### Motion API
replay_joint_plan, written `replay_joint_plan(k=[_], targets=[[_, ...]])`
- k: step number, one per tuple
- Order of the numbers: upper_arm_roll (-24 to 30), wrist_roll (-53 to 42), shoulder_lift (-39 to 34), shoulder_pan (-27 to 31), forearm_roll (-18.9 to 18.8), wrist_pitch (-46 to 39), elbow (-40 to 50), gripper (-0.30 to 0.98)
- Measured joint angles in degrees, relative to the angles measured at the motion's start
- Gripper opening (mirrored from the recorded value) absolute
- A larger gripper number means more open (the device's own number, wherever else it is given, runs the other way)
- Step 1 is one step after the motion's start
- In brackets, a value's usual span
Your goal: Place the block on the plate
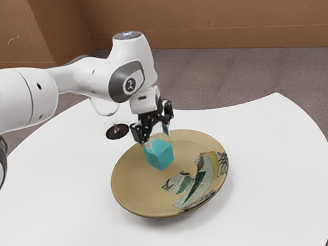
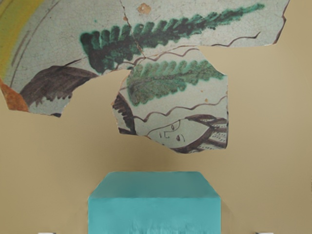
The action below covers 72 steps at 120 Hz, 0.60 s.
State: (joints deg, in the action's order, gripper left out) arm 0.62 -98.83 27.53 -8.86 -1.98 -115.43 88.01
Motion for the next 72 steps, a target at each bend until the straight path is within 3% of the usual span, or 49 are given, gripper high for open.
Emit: replay_joint_plan(k=[17,47,72], targets=[[-0.1,0.6,-1.1,0.4,0.0,0.3,0.0,0.61],[-1.2,0.8,-12.0,2.2,-0.6,4.8,0.0,0.66],[-1.1,0.8,-12.6,3.8,-1.0,8.8,-2.9,0.68]])
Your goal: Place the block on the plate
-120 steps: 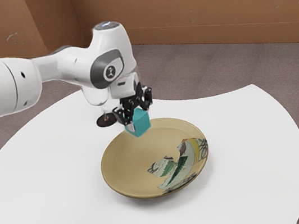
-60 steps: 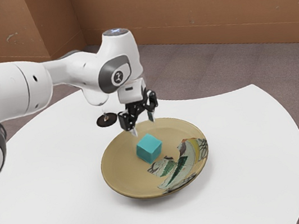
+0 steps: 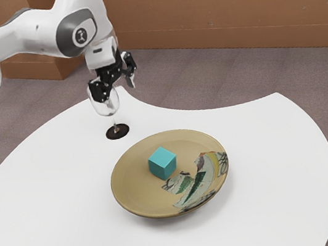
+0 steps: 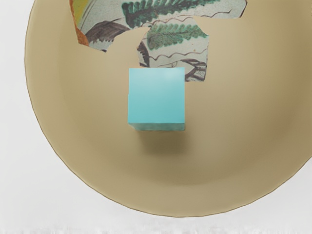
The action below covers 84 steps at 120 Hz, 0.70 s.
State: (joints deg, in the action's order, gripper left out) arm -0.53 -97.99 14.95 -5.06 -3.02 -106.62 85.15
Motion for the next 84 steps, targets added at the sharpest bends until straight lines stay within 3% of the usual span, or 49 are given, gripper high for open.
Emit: replay_joint_plan(k=[37,84], targets=[[-0.1,1.8,0.1,1.6,0.0,5.4,-2.6,0.68],[0.2,23.7,-0.4,1.8,0.5,13.5,-3.0,0.68]])
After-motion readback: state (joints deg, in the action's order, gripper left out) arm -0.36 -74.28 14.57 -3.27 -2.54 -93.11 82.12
